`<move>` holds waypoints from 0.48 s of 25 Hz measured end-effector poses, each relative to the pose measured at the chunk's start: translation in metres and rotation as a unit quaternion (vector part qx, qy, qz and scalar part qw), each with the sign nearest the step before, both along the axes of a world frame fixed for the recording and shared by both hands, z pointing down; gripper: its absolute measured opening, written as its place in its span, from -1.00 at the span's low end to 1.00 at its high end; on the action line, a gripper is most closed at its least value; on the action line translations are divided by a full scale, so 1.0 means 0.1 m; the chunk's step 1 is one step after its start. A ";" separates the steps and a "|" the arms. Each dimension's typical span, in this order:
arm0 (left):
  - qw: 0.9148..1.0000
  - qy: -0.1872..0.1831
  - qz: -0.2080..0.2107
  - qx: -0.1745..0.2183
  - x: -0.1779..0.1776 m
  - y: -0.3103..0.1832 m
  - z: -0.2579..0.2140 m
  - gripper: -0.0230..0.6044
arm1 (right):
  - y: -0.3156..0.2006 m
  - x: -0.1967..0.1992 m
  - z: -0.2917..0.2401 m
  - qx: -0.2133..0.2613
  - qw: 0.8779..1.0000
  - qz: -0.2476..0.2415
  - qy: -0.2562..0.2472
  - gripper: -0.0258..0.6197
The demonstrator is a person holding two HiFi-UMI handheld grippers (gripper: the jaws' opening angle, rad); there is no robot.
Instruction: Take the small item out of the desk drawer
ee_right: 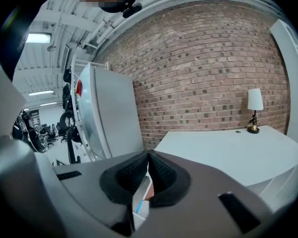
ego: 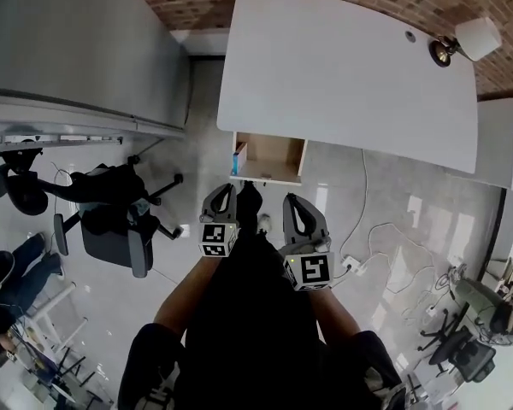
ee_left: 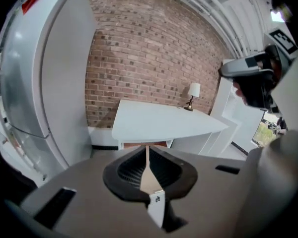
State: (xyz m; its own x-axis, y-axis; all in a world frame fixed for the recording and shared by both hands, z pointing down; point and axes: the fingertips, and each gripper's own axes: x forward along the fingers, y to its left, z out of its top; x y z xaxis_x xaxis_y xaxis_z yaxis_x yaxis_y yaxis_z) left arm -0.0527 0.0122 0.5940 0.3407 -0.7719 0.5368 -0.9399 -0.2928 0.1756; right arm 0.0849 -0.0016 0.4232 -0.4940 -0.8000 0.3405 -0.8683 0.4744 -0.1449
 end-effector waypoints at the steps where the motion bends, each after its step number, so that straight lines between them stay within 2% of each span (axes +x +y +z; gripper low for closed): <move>1: 1.000 -0.002 -0.001 -0.015 -0.01 -0.06 0.16 -0.89 | -0.08 -0.01 0.06 -0.006 1.000 0.000 0.001 -0.84; 2: 1.000 -0.002 -0.001 -0.029 -0.02 -0.12 0.31 -0.87 | -0.17 -0.02 0.12 -0.011 1.000 0.002 0.002 -0.84; 5: 0.998 -0.003 -0.002 -0.066 -0.05 -0.29 0.73 -0.63 | -0.38 -0.04 0.31 -0.026 1.000 0.008 0.005 -0.84; 7: 0.996 -0.004 -0.009 -0.091 -0.09 -0.35 1.05 -0.58 | -0.47 -0.07 0.45 -0.039 0.999 0.009 0.007 -0.84; 12: 0.986 -0.007 -0.007 -0.168 -0.10 -0.37 1.81 -0.38 | -0.61 -0.19 0.72 -0.067 0.998 0.003 0.016 -0.84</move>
